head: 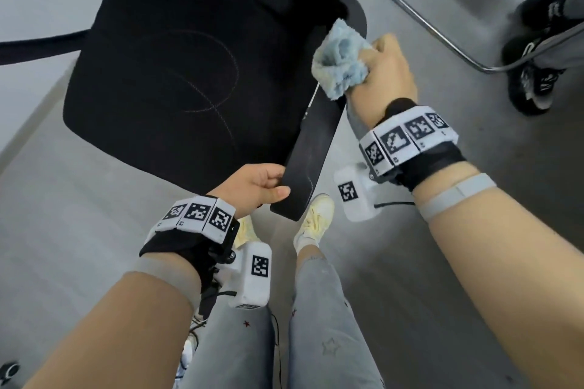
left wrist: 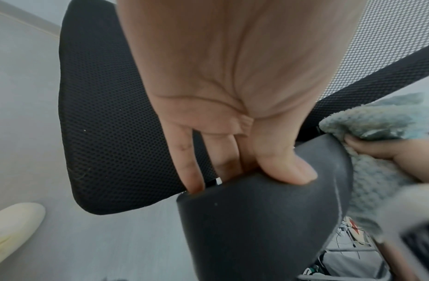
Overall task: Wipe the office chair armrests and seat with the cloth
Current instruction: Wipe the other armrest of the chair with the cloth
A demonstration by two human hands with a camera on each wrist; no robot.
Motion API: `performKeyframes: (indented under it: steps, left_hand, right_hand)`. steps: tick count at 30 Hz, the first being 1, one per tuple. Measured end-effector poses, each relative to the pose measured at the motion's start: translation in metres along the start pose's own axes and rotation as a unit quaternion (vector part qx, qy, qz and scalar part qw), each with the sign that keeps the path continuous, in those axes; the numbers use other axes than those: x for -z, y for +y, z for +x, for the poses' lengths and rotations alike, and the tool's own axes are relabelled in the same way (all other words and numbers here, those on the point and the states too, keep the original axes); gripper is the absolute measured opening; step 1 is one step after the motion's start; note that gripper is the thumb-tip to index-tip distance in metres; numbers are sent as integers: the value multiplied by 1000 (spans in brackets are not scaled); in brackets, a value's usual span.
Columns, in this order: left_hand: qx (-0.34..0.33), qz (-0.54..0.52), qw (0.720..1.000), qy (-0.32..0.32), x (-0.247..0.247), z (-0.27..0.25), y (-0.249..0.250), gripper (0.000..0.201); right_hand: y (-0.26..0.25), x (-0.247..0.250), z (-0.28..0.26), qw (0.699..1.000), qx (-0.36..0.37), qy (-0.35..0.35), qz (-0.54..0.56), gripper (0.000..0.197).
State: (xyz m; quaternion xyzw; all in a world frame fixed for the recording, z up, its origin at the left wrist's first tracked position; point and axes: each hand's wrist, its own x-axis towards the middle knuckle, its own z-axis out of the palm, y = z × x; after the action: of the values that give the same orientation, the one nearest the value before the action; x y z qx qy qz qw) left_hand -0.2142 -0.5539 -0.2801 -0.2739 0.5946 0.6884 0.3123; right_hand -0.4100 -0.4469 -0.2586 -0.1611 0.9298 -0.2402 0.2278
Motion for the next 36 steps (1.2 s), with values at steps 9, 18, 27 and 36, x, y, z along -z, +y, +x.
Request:
performKeyframes:
  steps: [9, 18, 27, 36]
  left_hand:
    - [-59, -48, 995, 63, -21, 10, 10, 27]
    - [-41, -19, 986, 163, -27, 18, 10, 7]
    - [-71, -12, 983, 168, -36, 15, 7, 25]
    - [-61, -17, 975, 214, -41, 31, 5, 14]
  right_hand:
    - [-17, 8, 21, 999, -26, 29, 31, 43]
    - [18, -21, -81, 992, 59, -87, 62, 31]
    - [20, -16, -62, 992, 28, -14, 125, 28]
    - [68, -50, -111, 979, 92, -72, 165, 18]
